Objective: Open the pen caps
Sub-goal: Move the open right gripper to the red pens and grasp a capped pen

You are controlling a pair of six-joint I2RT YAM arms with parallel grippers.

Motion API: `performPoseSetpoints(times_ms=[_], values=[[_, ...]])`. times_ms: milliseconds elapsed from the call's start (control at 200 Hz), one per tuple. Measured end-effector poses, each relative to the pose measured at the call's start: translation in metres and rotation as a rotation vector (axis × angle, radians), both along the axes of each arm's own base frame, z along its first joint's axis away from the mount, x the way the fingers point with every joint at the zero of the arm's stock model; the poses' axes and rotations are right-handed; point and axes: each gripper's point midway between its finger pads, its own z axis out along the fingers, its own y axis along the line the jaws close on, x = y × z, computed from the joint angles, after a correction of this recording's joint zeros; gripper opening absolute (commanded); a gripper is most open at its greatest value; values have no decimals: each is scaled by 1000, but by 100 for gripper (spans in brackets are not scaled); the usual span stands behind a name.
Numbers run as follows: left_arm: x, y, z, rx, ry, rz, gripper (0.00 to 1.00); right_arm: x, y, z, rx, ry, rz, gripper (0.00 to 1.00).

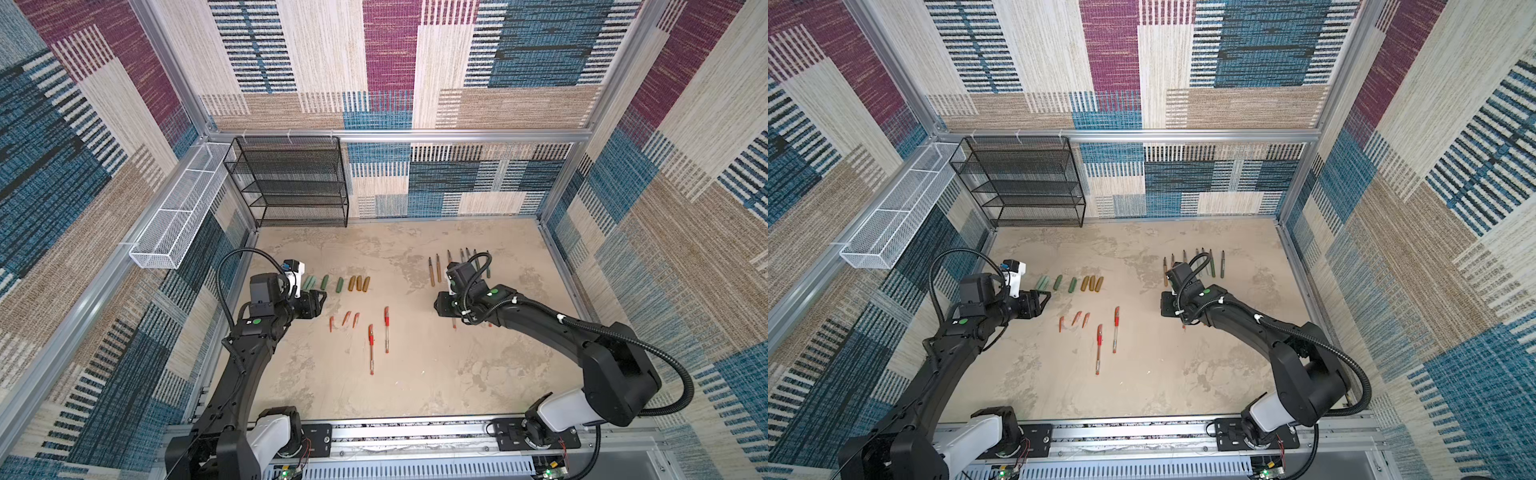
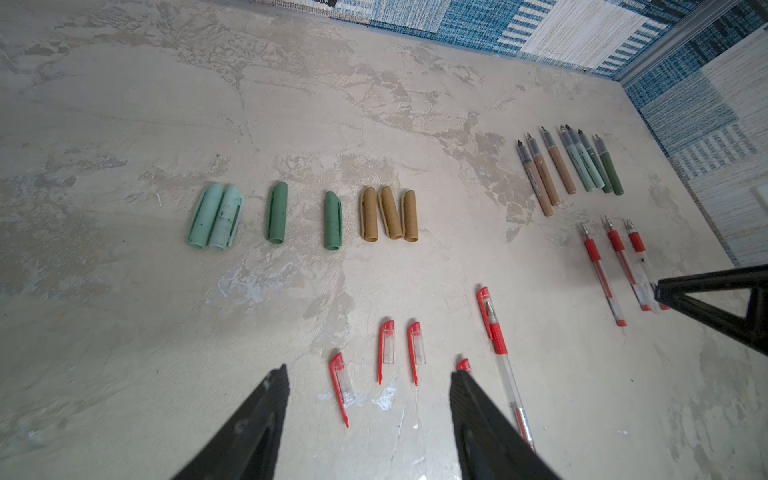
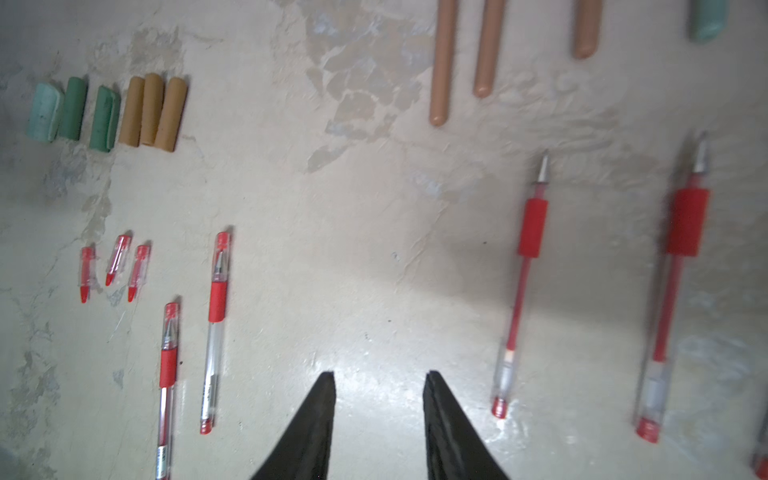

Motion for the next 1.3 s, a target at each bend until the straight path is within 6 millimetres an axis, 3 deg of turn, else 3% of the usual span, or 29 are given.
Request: performPoseSetpoints(times_ms=[170, 506, 626, 1017, 1302], values=[[0, 0, 0, -1, 1, 2, 66, -16, 34, -13, -2, 33, 69, 39], [0, 1, 0, -4, 1, 4, 67, -27, 111, -29, -26, 52, 195, 39], [0, 1, 0, -3, 1, 5, 67, -29, 129, -33, -40, 47, 222, 39], [1, 1, 1, -4, -4, 3, 67, -38, 140, -63, -136, 116, 253, 37], [1, 0, 1, -6, -4, 1, 67, -36, 136, -72, -179, 114, 255, 26]])
